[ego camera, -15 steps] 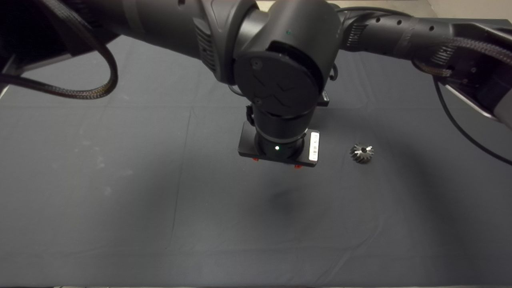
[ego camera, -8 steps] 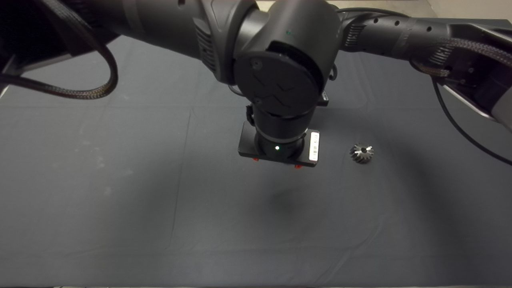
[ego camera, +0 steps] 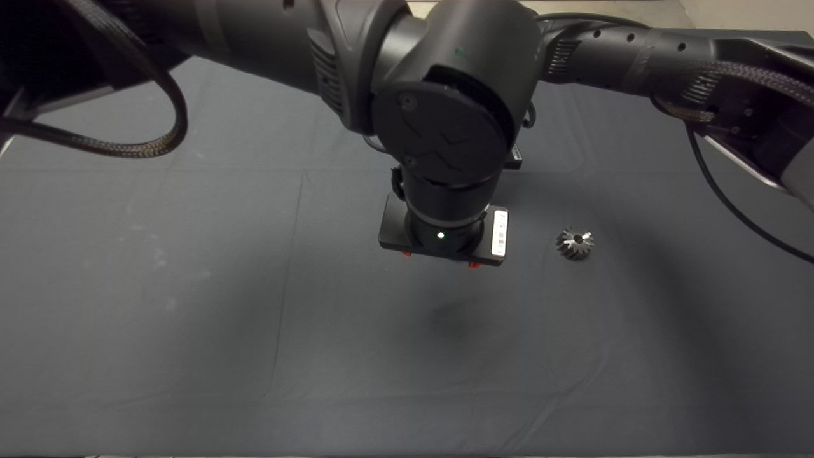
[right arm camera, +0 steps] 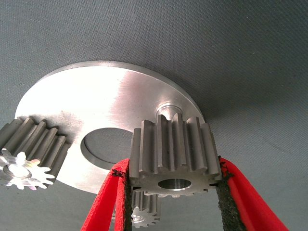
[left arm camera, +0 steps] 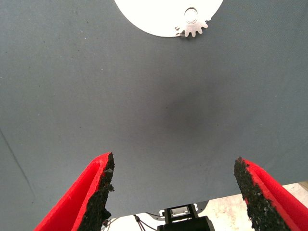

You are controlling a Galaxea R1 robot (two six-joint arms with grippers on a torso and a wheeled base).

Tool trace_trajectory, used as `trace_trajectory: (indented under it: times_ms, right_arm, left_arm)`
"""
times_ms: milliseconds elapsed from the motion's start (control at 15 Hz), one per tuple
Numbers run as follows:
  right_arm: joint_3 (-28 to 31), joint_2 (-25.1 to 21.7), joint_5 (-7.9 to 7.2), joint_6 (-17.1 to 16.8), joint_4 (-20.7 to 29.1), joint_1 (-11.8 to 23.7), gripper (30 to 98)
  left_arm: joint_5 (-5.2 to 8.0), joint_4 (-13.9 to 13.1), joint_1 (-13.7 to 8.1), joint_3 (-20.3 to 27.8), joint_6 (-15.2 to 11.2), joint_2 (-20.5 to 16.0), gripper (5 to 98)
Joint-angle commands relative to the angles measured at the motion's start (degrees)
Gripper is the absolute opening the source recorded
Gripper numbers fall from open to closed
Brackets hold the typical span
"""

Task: Remove an incorrectly installed larger gear and replace it with the correct smaller gear

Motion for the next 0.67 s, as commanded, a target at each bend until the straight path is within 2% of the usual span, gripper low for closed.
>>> trace_trajectory:
  times_ms: [0,333,600]
  right_arm:
    - [0.5,-0.1,-3.74,-0.3,-2.8,-1.9,35.4]
    - [0.3,-2.4,-3.49,0.3,-3.0,-5.6,35.6]
    - [0.2,-3.1,-3.48,0.4,-3.0,-6.6,36.0]
  left_arm:
    - [3.51,0.3,-0.7,0.2,0.3,0.1,63.5]
    - [3.51,0.3,-0.7,0.4,0.5,0.2,63.5]
    - [3.42,0.3,-0.7,0.1,1.2,0.2,63.5]
